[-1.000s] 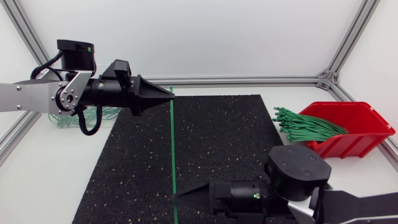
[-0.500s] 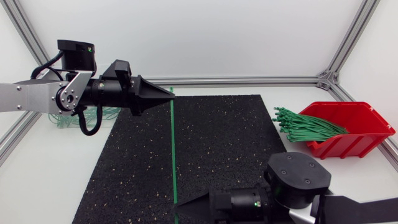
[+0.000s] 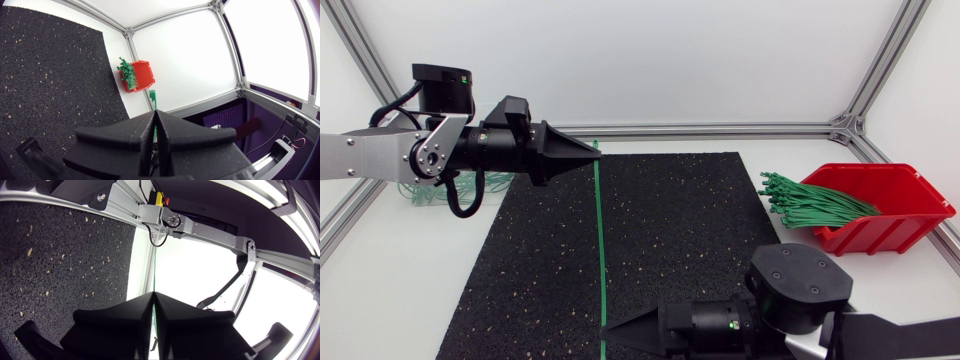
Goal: Take a green cable tie from the red box, thread the tail through the head to close it, then place it in the transparent bin on the left.
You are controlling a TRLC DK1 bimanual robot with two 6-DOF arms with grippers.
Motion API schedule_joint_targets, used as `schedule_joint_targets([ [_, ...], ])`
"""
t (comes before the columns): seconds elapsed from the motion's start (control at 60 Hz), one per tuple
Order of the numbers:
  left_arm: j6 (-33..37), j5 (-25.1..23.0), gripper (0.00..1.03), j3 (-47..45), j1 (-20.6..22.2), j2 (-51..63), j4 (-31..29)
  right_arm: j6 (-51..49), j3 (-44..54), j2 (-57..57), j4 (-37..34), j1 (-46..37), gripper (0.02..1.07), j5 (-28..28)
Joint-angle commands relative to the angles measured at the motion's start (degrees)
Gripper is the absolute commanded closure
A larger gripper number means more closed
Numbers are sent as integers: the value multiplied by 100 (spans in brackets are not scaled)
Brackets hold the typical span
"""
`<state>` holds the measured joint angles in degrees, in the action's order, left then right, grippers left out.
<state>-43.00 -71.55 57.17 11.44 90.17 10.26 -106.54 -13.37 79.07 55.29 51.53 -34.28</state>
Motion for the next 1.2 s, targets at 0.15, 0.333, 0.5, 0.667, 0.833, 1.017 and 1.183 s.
schedule_joint_targets([
  [0.15, 117, -8, 99, -57, 42, -175, -24, 2199, -289, -234, -9, -99, 101, 27],
  [0.333, 126, 53, 99, -118, 51, -316, -24, 4089, -456, -339, 0, -108, 101, 106],
  [0.5, 134, 168, 99, -206, 77, -536, -42, 4792, -342, -304, 0, 24, 101, 440],
  [0.667, 143, 194, 99, -276, 113, -615, -86, 5855, -949, -1174, -2857, 42, 101, 308],
  [0.833, 240, 317, 99, -391, 209, -729, -130, 6312, -1476, -1104, -4158, 156, 101, 291],
  [1.017, 398, 414, 99, -549, 227, -931, -165, 7288, -2012, -1491, -5564, 463, 101, 88],
  [1.183, 460, 484, 99, -698, 306, -1204, -174, 9011, -2557, -1702, -6504, 402, 101, -413],
])
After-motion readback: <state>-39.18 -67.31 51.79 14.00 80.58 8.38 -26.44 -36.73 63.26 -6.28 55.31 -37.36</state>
